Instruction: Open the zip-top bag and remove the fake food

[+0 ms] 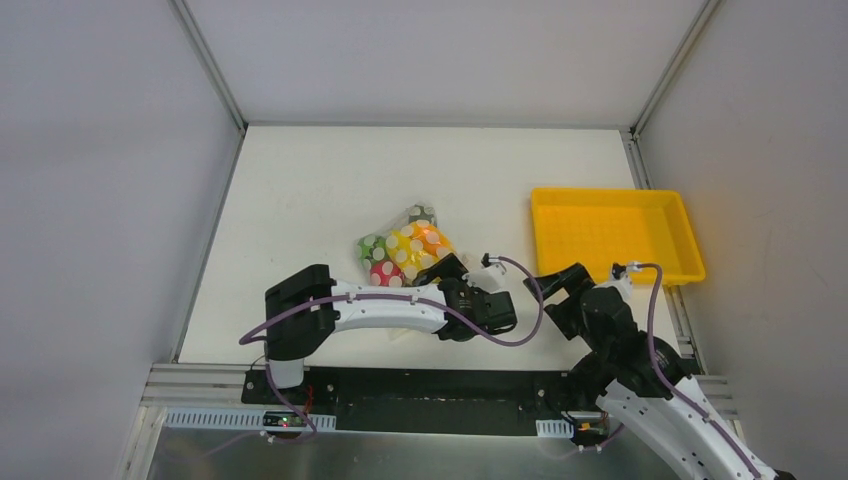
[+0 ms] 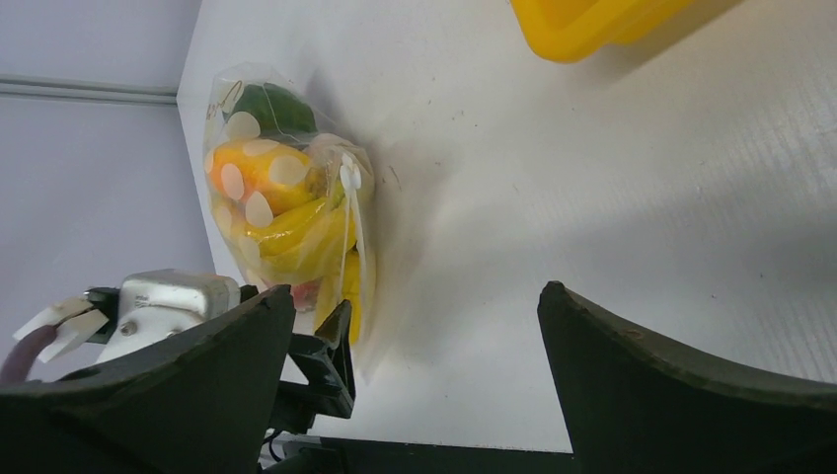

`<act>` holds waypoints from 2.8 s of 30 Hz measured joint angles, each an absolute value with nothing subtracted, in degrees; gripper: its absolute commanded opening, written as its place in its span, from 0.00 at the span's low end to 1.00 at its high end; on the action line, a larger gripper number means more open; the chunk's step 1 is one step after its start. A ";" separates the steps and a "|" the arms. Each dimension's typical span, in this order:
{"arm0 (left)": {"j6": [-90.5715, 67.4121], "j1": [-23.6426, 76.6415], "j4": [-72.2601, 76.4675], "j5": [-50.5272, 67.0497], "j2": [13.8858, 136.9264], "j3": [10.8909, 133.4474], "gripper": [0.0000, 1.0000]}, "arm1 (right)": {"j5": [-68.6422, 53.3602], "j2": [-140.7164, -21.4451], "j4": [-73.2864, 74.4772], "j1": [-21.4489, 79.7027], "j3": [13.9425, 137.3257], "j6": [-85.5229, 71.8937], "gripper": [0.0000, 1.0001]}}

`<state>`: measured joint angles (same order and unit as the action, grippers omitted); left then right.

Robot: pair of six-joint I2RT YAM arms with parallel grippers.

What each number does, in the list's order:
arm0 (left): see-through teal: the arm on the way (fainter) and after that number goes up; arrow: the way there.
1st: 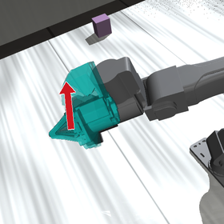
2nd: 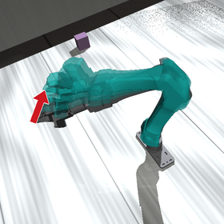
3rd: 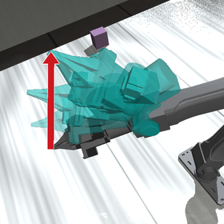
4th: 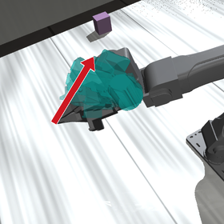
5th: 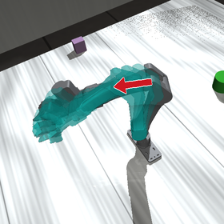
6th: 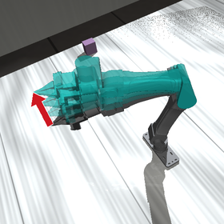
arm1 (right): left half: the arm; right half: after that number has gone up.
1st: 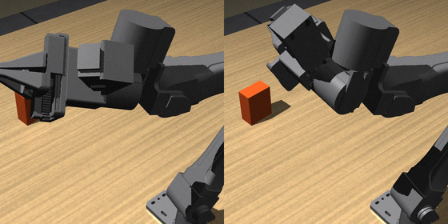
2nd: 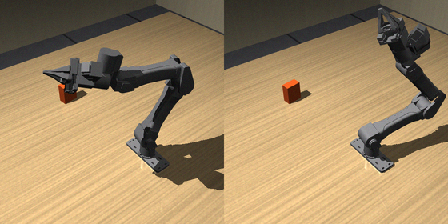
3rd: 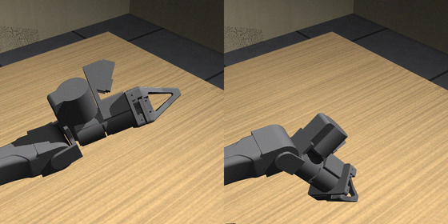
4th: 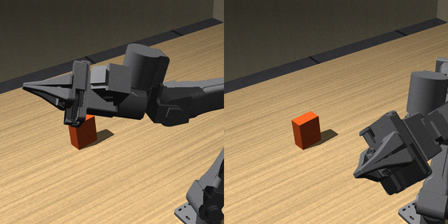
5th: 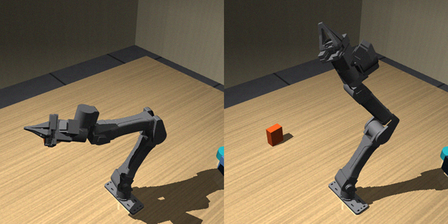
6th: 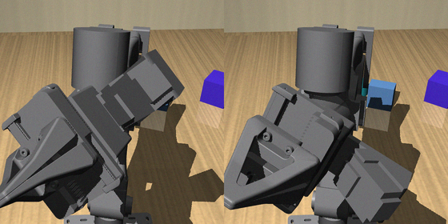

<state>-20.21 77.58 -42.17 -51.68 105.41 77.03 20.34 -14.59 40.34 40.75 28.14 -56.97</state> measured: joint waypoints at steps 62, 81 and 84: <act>-18.98 64.03 -47.81 -18.81 97.93 81.95 0.00 | 14.90 -60.03 -10.50 60.29 20.93 -68.79 0.59; -18.87 59.88 -45.82 -7.73 94.37 81.28 0.00 | 16.82 -70.72 -16.36 61.39 23.64 -75.66 0.63; -18.90 59.27 -45.30 -4.82 94.37 81.25 0.00 | 16.84 -71.26 -16.45 61.39 23.40 -75.64 0.63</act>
<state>-18.90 59.27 -45.30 -4.82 94.37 81.25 16.84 -71.26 -16.45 61.39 23.40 -75.64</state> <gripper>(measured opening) 0.011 0.631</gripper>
